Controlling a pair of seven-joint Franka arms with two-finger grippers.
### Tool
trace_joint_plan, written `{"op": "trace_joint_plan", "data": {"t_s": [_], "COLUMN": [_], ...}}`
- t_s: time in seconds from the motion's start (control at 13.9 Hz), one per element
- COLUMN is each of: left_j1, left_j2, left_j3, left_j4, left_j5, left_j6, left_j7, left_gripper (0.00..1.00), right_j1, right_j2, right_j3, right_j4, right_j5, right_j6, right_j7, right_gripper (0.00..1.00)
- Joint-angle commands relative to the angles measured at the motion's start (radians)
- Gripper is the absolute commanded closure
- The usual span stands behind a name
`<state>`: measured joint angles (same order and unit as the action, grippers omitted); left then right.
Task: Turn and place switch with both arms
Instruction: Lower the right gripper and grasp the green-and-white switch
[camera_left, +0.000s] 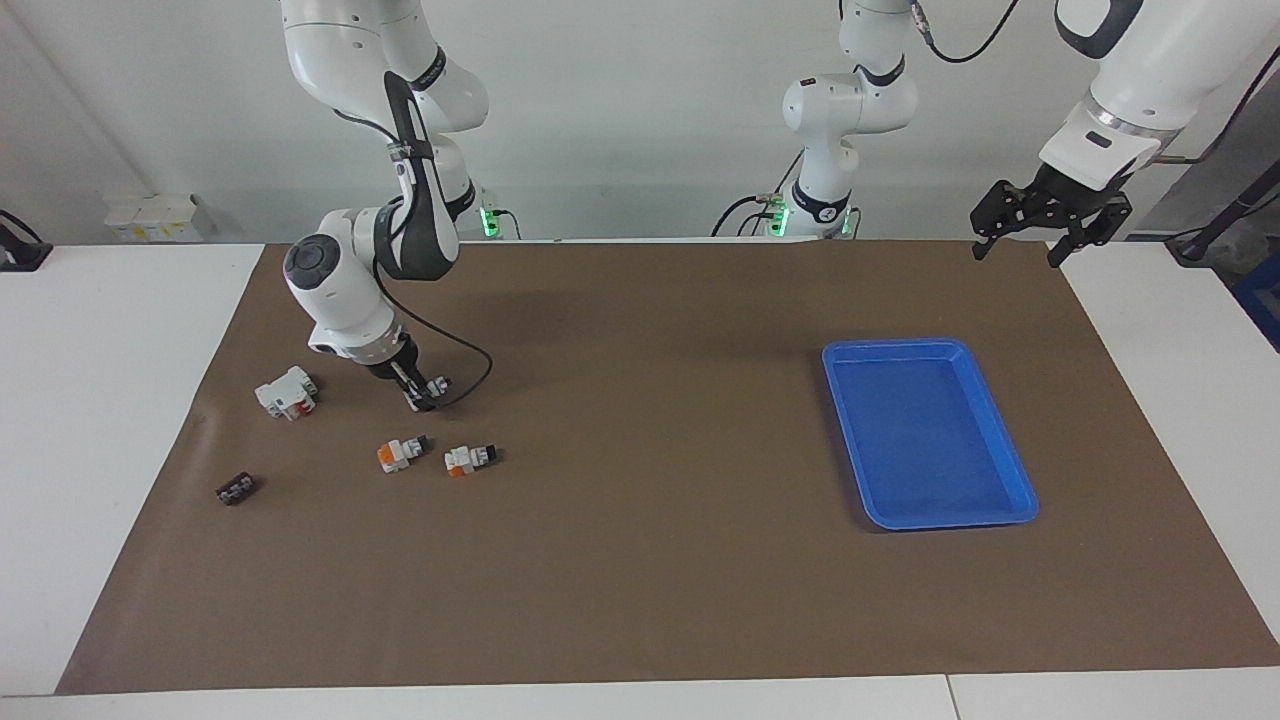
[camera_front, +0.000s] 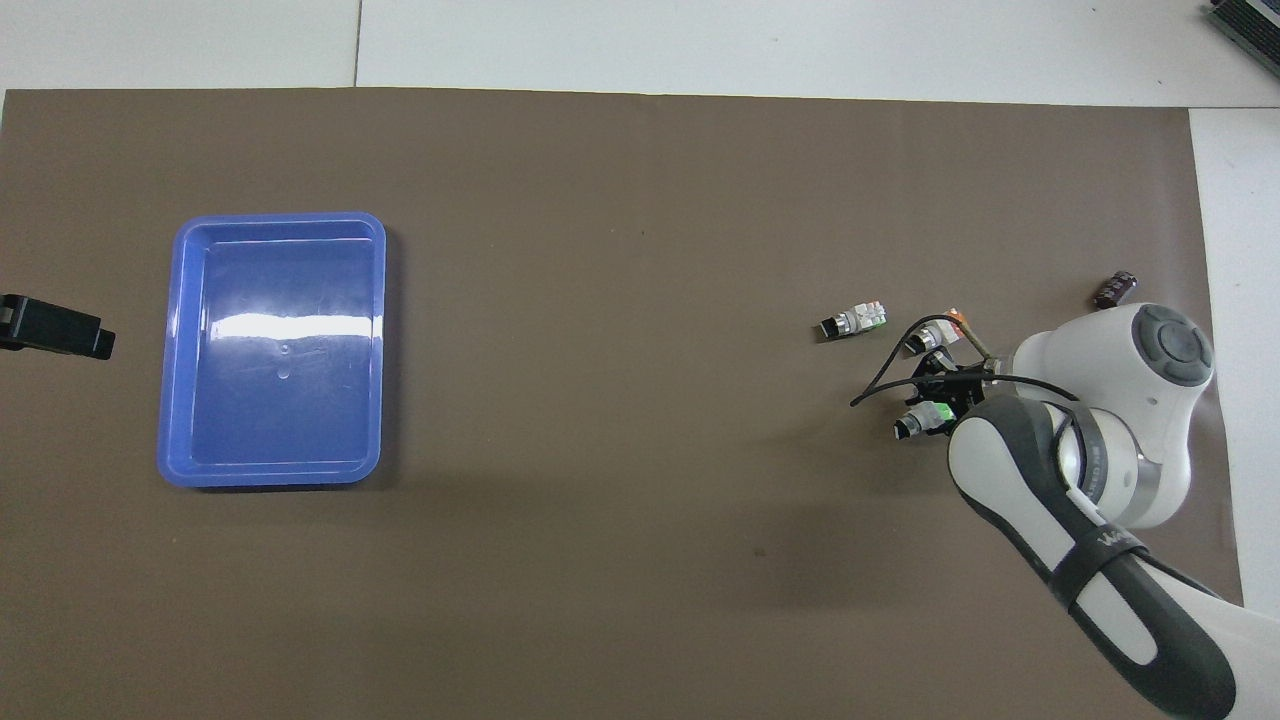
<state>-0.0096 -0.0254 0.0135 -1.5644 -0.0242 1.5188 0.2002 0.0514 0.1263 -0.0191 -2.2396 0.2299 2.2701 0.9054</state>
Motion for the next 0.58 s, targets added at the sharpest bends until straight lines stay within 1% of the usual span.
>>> {"op": "trace_joint_plan", "data": {"t_s": [0.0,0.14,0.22,0.43,0.5], "left_j1": [0.002,0.002,0.002,0.002,0.002], "left_j2": [-0.008,-0.010,-0.010,-0.011,-0.011], "left_j3": [0.000,0.000,0.000,-0.001,-0.001], "left_j4": [0.000,-0.002,-0.003,-0.003,-0.003], "left_j5": [-0.002,-0.002,-0.002,-0.002,-0.002], "left_j6": [-0.003,-0.003,-0.002,-0.009,-0.009], "left_j7": [-0.001,-0.001,-0.001,0.001,0.001], "left_gripper": [0.00,0.00,0.00,0.00,0.00], "right_j1": [-0.002,0.043,0.065,0.146,0.163], "right_j2": [0.004,0.009,0.009,0.015,0.015], "right_j3": [0.004,0.004,0.004,0.004,0.004], "right_j4": [0.116,0.193,0.233,0.378,0.421], "right_j5": [0.145,0.268,0.322,0.402,0.428], "right_j6": [-0.142,-0.224,-0.265,-0.381,-0.400], "right_j7": [-0.026,0.018,0.109,0.397,0.487], "right_gripper": [1.00,1.00,1.00,1.00,1.00]}}
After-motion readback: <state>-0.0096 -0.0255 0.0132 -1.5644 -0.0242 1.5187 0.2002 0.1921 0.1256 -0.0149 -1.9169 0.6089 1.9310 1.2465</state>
